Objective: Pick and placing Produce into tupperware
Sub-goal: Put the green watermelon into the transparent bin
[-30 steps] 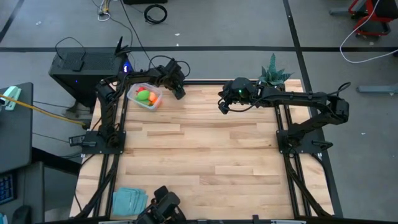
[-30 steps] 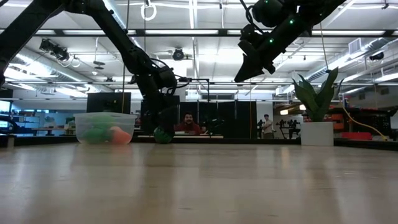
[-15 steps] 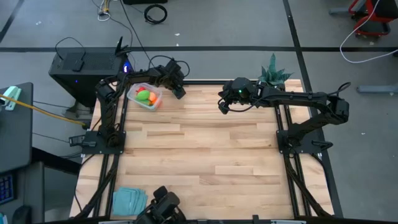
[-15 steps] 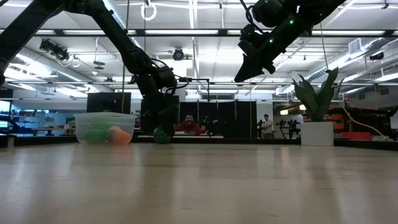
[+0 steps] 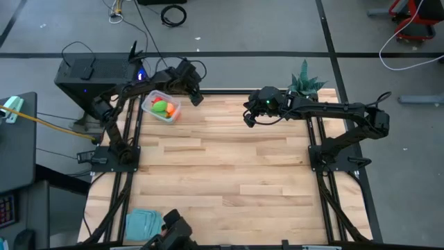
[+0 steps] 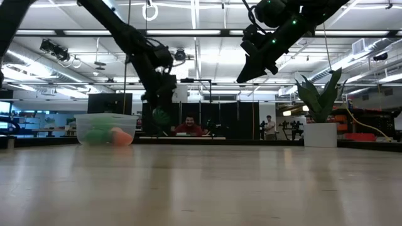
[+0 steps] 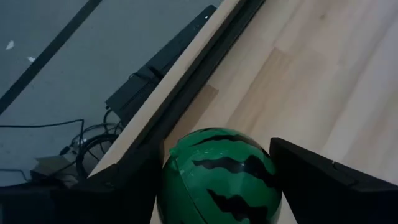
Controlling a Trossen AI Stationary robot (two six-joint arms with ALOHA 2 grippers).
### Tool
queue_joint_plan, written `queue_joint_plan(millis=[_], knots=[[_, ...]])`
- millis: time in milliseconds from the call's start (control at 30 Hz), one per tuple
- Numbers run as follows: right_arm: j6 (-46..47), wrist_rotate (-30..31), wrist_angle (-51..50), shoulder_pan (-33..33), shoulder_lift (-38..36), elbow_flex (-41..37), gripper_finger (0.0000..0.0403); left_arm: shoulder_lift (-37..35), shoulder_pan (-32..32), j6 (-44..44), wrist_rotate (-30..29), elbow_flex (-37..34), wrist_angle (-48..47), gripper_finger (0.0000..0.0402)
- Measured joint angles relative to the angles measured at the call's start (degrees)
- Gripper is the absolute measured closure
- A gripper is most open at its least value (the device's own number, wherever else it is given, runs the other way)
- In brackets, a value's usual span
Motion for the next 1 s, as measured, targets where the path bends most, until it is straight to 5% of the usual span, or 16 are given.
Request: queue_joint_plan(millis=[567, 767, 1000], knots=[[0.00, -0.01, -0.01, -0.01, 0.00, 0.00, 0.0373, -23.35, -2.00, -6.04, -3.67, 0.07, -22.78, 0.0114], [-0.48, 0.00, -0.02, 0.00, 0.00, 0.00, 0.0373, -24.50, -3.73, -9.96, -10.30, -0.80, -33.55, 0.0114], [0.04, -0.01, -0.01, 0.00, 0.00, 0.00, 0.0373, -24.31, -3.15, -10.40, -12.60, -9.50, -29.29, 0.0113]])
